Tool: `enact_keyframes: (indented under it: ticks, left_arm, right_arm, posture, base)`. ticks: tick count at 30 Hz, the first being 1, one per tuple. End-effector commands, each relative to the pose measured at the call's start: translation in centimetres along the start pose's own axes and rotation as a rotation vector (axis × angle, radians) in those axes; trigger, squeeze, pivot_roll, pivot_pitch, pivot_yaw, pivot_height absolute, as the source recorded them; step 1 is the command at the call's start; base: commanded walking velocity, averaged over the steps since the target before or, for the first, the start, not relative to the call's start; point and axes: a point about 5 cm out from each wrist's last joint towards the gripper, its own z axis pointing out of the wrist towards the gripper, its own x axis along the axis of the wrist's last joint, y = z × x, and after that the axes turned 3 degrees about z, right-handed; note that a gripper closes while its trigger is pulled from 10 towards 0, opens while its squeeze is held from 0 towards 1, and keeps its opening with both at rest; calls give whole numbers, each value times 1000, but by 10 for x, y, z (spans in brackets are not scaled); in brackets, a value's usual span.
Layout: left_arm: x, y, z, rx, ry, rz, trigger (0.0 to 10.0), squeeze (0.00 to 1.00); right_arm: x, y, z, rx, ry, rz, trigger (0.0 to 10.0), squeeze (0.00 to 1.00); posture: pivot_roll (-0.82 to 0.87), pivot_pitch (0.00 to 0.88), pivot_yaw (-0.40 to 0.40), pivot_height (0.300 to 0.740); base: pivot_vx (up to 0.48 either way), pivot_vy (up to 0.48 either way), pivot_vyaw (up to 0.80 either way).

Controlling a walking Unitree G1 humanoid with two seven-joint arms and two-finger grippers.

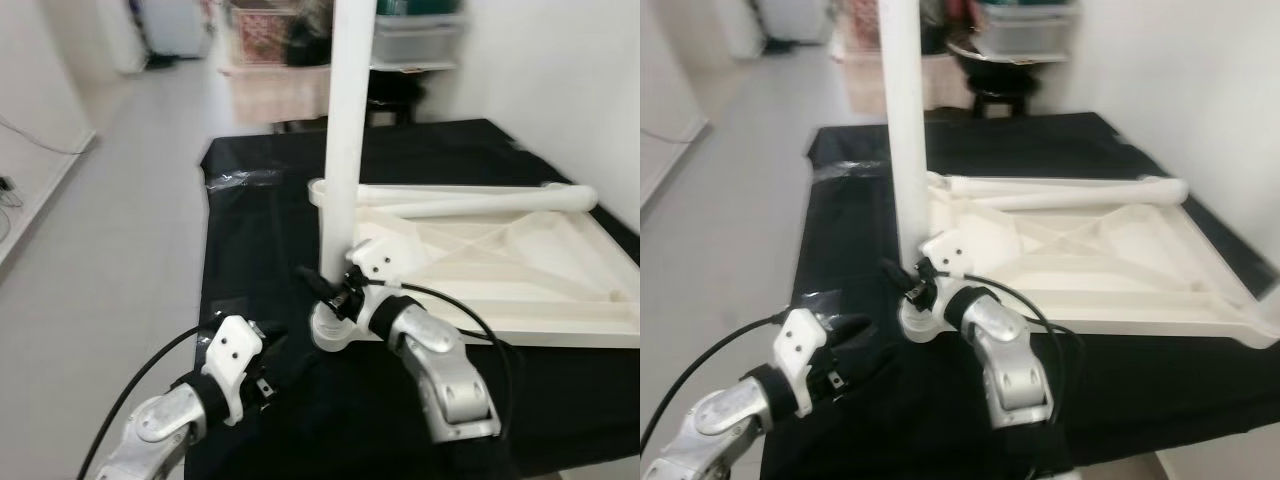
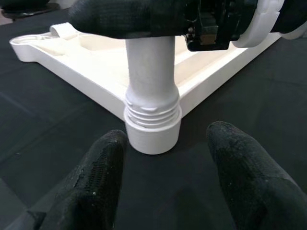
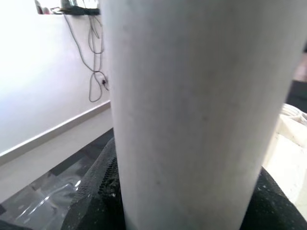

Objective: Building children table

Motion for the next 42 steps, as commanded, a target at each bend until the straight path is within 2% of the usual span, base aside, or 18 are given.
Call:
enact_keyframes:
  ticks: [1, 4, 5, 6, 7, 9, 10, 14, 15, 16, 17, 25, 26, 27, 28, 29, 38, 42]
  left_arm:
    - [-4, -4, 0, -18, -27, 0, 10000, 0]
    - [-3, -5, 1, 0, -22, 1, 10000, 0]
    - [-3, -6, 1, 8, -20, 2, 10000, 0]
    - [-3, -6, 1, 13, -19, 3, 10000, 0]
    - [-3, -6, 1, 14, -19, 3, 10000, 0]
    - [-3, -6, 2, 13, -20, 3, 10000, 0]
    - [-3, -6, 2, 13, -22, 4, 10000, 0]
    - [-3, -6, 3, 10, -25, 3, 10000, 0]
    - [-3, -6, 3, 8, -25, 3, 10000, 0]
    - [-3, -6, 3, 7, -24, 2, 10000, 0]
    - [-2, -5, 4, 5, -25, 4, 10000, 0]
    - [-2, 2, -2, 2, -25, 10, 10000, 0]
    - [-4, 7, -6, 6, -34, 4, 10000, 0]
    - [-4, 7, -6, 6, -34, 4, 10000, 0]
    - [-5, 9, -9, 12, -38, -3, 10000, 0]
    - [-7, 12, -13, 17, -46, -9, 10000, 0]
    - [-14, 23, -24, 48, -58, -27, 10000, 0]
    - [-14, 27, -28, 39, -58, -42, 10000, 0]
  right_arm:
    - [-23, 5, 0, 5, -124, 42, 0, 0]
    - [-23, 4, 1, 19, -135, 30, 431, 0]
    - [-22, 5, 1, 20, -135, 53, 5373, 0]
    - [-22, 4, 0, 10, -134, 71, 5373, 0]
    - [-18, 5, 0, 26, -115, 96, 10000, 784]
    - [-13, 4, -1, 29, -93, 117, 10000, 784]
    - [-9, 3, 0, 84, -79, 121, 10000, 1000]
    - [6, 3, 2, 276, -38, 72, 10000, 1000]
    - [9, 6, 2, 339, -36, 37, 10000, 314]
    - [12, 8, 2, 381, -36, 11, 10000, 314]
    - [19, 17, 2, 524, -37, -40, 10000, 0]
    - [26, 30, 3, 713, -83, -61, 10000, 0]
    - [27, 31, 4, 737, -86, -46, 9137, 0]
    - [27, 31, 4, 737, -86, -46, 9137, 0]
    - [27, 31, 4, 750, -83, -39, 2196, 0]
    - [26, 30, 1, 763, -87, -32, 0, 0]
    - [4, 20, -21, 735, -112, -40, 0, 0]
    - [-10, 8, -30, 497, -129, -19, 0, 0]
  posture:
    - [-8, 84, -20, 740]
    - [-9, 85, -21, 740]
    - [-9, 85, -21, 740]
    - [-9, 85, -21, 740]
    - [-3, 82, -23, 740]
    - [-2, 82, -23, 740]
    - [-1, 80, -24, 740]
    - [1, 80, -24, 740]
    - [2, 79, -26, 740]
    - [2, 79, -26, 740]
    - [10, 82, -31, 740]
    - [39, 99, -30, 740]
    - [49, 100, -30, 740]
    - [49, 100, -30, 740]
    - [53, 102, -26, 740]
    - [60, 102, -23, 740]
    - [55, 117, -19, 740]
    - [24, 136, -3, 740]
  base:
    - [0, 0, 0]
    - [0, 0, 0]
    - [0, 0, 0]
    - [0, 0, 0]
    - [0, 0, 0]
    - [0, 0, 0]
    - [0, 0, 0]
    - [0, 0, 0]
    - [0, 0, 0]
    - [0, 0, 0]
    - [0, 0, 0]
    - [0, 0, 0]
    - [0, 0, 0]
    - [0, 0, 0]
    - [0, 0, 0]
    - [0, 0, 0]
    - [0, 0, 0]
    - [0, 0, 0]
